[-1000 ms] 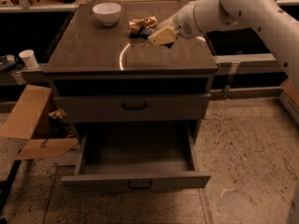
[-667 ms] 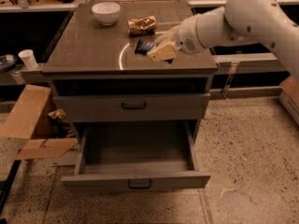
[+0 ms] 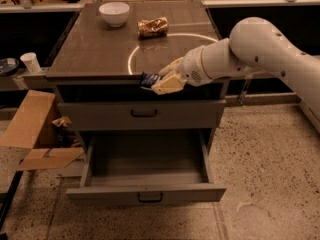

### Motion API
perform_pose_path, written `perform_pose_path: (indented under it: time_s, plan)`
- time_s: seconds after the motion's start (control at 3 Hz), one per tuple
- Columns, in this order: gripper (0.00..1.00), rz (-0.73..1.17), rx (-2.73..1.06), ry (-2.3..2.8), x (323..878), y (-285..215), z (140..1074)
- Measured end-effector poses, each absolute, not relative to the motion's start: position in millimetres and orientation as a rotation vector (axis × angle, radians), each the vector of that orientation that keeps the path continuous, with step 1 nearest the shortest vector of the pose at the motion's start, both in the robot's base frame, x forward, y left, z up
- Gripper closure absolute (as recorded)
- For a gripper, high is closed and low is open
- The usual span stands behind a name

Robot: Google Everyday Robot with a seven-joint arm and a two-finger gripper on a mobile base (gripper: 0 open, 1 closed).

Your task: Place rxbar blueberry into middle drawer

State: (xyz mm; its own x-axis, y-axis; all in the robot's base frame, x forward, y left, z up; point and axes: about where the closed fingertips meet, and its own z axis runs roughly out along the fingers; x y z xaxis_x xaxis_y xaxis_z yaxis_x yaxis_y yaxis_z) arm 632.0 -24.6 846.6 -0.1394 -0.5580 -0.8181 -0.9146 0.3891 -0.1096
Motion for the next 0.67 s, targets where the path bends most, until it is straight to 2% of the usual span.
perform_pose_path:
  time_s: [0.67]
  plan:
    - [1.0,0.605,-1.214,1.922,591,-22,759]
